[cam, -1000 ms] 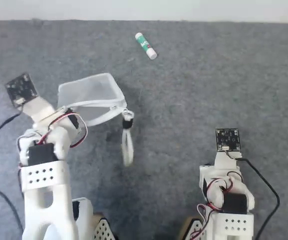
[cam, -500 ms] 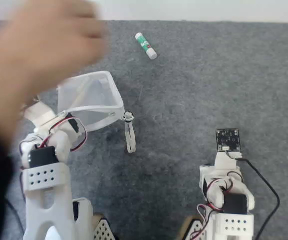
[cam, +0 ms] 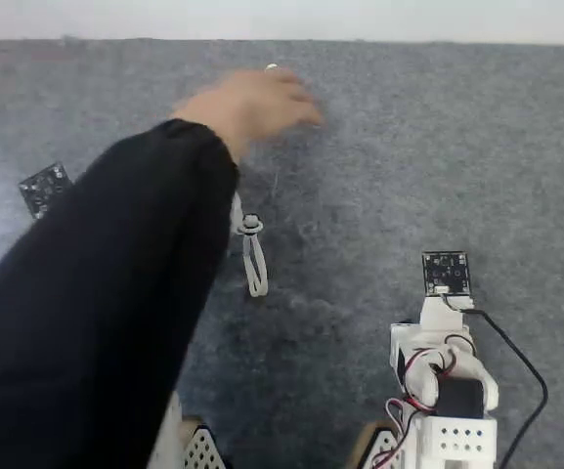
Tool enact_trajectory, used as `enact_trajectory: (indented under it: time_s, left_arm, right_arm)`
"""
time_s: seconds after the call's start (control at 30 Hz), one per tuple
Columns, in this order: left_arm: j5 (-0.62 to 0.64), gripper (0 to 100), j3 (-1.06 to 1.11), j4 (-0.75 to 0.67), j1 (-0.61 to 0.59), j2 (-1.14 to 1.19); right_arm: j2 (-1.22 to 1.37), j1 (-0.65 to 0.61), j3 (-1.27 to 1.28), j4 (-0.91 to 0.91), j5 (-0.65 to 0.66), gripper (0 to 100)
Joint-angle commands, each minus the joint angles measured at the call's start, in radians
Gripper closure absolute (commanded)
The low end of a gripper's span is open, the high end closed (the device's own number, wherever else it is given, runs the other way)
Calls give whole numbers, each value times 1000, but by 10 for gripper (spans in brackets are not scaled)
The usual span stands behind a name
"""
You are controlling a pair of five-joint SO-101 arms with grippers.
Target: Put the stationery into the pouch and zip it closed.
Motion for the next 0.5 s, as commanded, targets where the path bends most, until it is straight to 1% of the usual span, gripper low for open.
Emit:
enact_trajectory:
  time_s: [0.0,0.2,0.47]
  left_arm:
    - [14,991,-28,-21,-6,89]
    - [26,991,-39,-21,-11,117]
    - [29,991,-30,-21,-12,77]
  right_arm:
    - [-21,7,21,7,-2,890]
    - [-21,7,21,7,-2,890]
    - [-21,7,21,7,-2,890]
